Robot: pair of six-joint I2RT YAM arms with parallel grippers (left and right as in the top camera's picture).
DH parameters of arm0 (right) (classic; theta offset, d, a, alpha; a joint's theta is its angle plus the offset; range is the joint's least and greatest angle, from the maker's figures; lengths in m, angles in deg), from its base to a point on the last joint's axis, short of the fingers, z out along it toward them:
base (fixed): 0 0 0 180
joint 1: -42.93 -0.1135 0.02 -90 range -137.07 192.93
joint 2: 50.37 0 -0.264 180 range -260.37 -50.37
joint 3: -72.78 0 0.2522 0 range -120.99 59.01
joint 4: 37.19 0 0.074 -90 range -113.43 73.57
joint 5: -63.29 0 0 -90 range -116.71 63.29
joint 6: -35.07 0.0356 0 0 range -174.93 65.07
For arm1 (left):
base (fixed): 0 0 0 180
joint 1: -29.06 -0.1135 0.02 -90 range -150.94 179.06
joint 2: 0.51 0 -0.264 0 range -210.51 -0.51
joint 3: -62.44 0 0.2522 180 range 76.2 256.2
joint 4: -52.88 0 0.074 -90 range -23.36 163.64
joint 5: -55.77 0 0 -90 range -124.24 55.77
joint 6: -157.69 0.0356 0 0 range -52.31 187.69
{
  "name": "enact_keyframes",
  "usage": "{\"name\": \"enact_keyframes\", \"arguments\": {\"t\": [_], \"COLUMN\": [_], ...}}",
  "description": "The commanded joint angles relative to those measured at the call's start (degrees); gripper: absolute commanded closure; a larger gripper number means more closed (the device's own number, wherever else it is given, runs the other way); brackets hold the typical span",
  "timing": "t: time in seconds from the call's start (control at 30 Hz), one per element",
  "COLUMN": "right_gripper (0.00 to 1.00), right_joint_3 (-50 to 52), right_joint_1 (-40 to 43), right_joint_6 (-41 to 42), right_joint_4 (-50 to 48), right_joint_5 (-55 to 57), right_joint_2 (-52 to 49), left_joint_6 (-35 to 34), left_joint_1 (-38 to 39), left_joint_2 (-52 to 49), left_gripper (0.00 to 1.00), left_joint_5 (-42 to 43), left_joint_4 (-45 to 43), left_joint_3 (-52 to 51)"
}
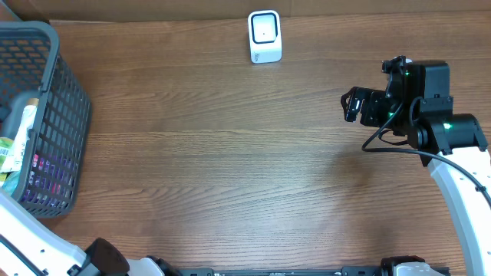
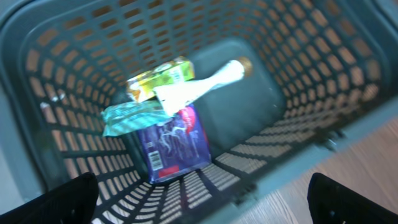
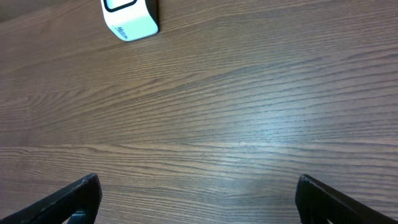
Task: Scan the item barcode
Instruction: 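Move the left gripper into the basket and grasp the white gold-capped tube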
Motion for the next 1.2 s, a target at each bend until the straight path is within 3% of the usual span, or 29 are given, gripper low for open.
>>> {"name": "enact_keyframes", "arguments": {"t": [0.0, 0.27, 0.53, 0.77, 1.07, 1.13, 1.17], "right_gripper": [0.00, 0.00, 0.00, 0.00, 0.00, 0.00, 0.00], "right_joint_3": [-1.3, -1.3, -1.3, -1.3, -1.3, -1.3, -1.3], "right_joint_1": [0.4, 0.4, 0.4, 0.4, 0.4, 0.4, 0.4], "right_joint_6": [-0.6, -0.6, -0.6, -0.6, -0.6, -0.6, -0.6], "right_joint_4": [0.0, 0.0, 0.0, 0.0, 0.0, 0.0, 0.0], "right_joint_5": [-0.1, -0.1, -0.1, -0.1, -0.1, -0.1, -0.1], "right_joint_2": [0.0, 0.0, 0.0, 0.0, 0.0, 0.0, 0.0], "left_joint_6": [-2.3, -0.2, 15.1, 26.8, 27.7, 27.7, 27.7], "left_joint_1": [-2.3, -2.0, -0.2, 1.5, 1.8, 1.8, 1.9], "left_joint_2": [-2.6, -13.6, -27.1, -36.3, -44.3, -45.7, -46.2], "left_gripper": [0.00, 0.00, 0.00, 0.00, 0.11, 0.18, 0.27], "left_joint_5": [-0.6, -0.6, -0.7, 6.7, 7.0, 7.0, 7.1], "left_joint_4": [-2.1, -15.1, -21.4, -25.8, -27.8, -27.8, -27.8], "left_joint_3": [0.2, 0.2, 0.2, 0.2, 0.2, 0.2, 0.2]}}
